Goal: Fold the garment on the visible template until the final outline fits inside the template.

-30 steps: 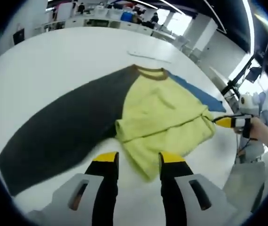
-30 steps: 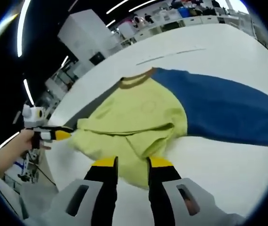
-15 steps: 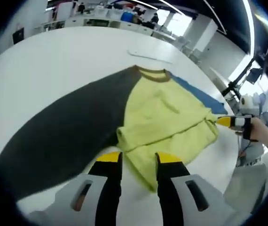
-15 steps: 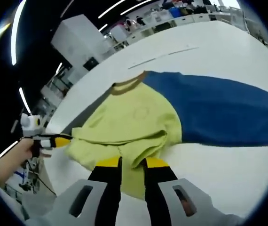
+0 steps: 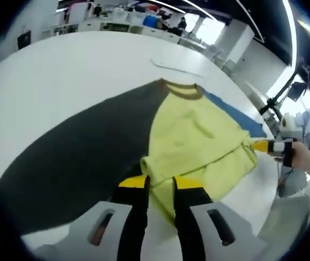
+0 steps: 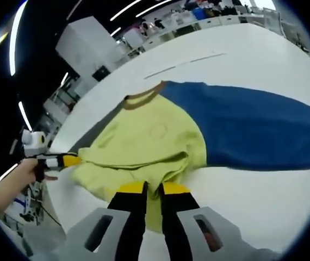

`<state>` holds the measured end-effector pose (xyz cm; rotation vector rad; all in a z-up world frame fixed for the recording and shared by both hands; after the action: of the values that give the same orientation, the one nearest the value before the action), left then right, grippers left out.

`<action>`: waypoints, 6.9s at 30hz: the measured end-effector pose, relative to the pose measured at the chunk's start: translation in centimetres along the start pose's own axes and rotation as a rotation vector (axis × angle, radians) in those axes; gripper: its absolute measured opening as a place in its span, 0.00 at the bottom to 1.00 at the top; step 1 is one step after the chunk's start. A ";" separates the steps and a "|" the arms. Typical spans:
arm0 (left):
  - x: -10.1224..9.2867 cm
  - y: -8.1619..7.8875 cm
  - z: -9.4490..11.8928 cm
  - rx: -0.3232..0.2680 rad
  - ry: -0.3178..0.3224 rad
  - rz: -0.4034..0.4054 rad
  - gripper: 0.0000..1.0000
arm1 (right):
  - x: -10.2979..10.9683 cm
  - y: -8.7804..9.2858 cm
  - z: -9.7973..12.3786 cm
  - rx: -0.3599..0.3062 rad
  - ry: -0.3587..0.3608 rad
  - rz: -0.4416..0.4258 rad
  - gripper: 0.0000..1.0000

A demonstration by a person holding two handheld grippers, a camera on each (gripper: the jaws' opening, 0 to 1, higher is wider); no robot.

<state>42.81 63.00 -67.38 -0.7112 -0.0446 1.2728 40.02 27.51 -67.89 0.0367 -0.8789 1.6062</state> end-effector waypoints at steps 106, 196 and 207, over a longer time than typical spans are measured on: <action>-5.8 -7.1 17.9 -0.379 0.020 -0.092 0.00 | 4.8 -10.1 18.9 -0.175 0.158 0.847 0.03; -4.0 18.3 10.3 0.230 0.129 0.163 0.00 | 0.0 13.8 12.2 0.263 -0.016 0.755 0.03; -3.6 19.0 10.2 0.245 0.115 0.177 0.00 | -0.1 15.2 11.8 0.302 -0.037 0.745 0.03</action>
<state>21.28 66.66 -67.75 -0.5845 0.2692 1.3752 21.75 21.50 -67.34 -0.0562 -0.7025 2.4337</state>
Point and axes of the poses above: the point that each gripper's makers call its tool centre point, and the gripper's own axes: z roughly backward along the fingers, x roughly to its left, y roughly out of its underside, the point moved 10 cm from there along z, roughly backward along the fingers, and after that the axes turned 7 degrees about x, right-handed, at the moved point
